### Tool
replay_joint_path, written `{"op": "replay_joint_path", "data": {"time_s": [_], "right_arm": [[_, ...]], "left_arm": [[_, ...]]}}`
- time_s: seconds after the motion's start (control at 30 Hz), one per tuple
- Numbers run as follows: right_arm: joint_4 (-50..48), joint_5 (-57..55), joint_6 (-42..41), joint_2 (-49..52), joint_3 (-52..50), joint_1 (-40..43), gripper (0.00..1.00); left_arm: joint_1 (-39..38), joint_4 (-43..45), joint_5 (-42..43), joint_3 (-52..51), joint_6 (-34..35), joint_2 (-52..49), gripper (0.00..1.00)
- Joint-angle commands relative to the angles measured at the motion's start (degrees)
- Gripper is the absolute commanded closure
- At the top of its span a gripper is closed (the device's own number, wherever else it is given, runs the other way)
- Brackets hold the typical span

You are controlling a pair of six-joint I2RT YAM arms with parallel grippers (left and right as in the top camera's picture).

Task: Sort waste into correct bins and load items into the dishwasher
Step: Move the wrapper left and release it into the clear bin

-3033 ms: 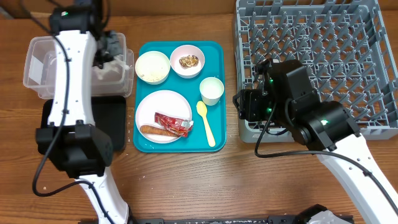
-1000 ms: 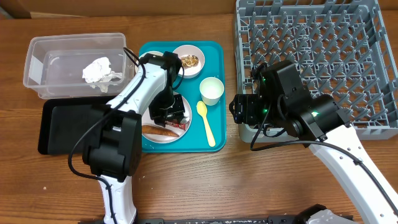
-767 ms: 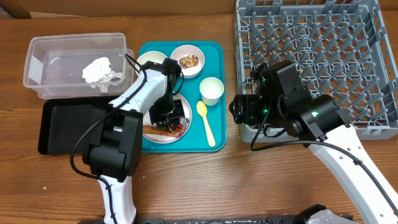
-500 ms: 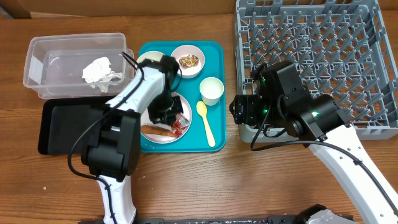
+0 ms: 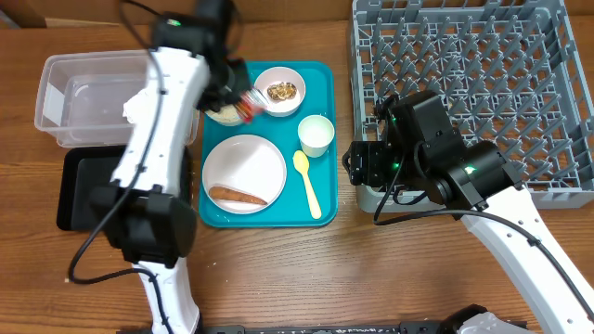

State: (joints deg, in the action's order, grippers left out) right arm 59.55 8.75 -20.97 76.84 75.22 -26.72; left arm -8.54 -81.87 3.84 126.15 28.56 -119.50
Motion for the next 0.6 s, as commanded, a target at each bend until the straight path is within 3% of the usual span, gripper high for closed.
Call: {"op": "replay_joint_path", "data": {"time_s": [0.0, 0.27, 0.3, 0.33, 0.4, 0.43, 0.57], "right_arm": [[-0.6, -0.2, 0.1, -0.3, 1.5, -0.2, 0.2], [-1.3, -0.2, 0.1, -0.3, 1.5, -0.2, 0.21], [-1.5, -0.2, 0.1, -0.3, 1.5, -0.2, 0.21], [-1.6, -0.1, 0.1, -0.3, 1.5, -0.2, 0.21], [-1.9, -0.1, 0.1, -0.3, 1.5, -0.2, 0.21], [-2.0, -0.1, 0.1, -0.3, 1.5, -0.2, 0.2], [-2.2, -0.2, 0.1, -0.3, 1.5, -0.2, 0.21]], "left_arm": [[6.6, 1.3, -2.4, 2.3, -0.6, 1.1, 0.96], [18.4, 9.8, -5.8, -2.0, 1.2, -1.0, 0.95], [19.1, 10.1, -5.7, -2.2, 1.2, -1.4, 0.89], [19.7, 10.4, -5.7, -2.3, 1.2, -1.9, 0.66], [20.2, 10.9, -5.7, -2.3, 0.9, -2.7, 0.11], [20.2, 11.3, -5.7, -2.3, 0.1, -2.8, 0.0], [19.9, 11.3, -5.5, -0.6, -4.0, -2.6, 0.0]]}}
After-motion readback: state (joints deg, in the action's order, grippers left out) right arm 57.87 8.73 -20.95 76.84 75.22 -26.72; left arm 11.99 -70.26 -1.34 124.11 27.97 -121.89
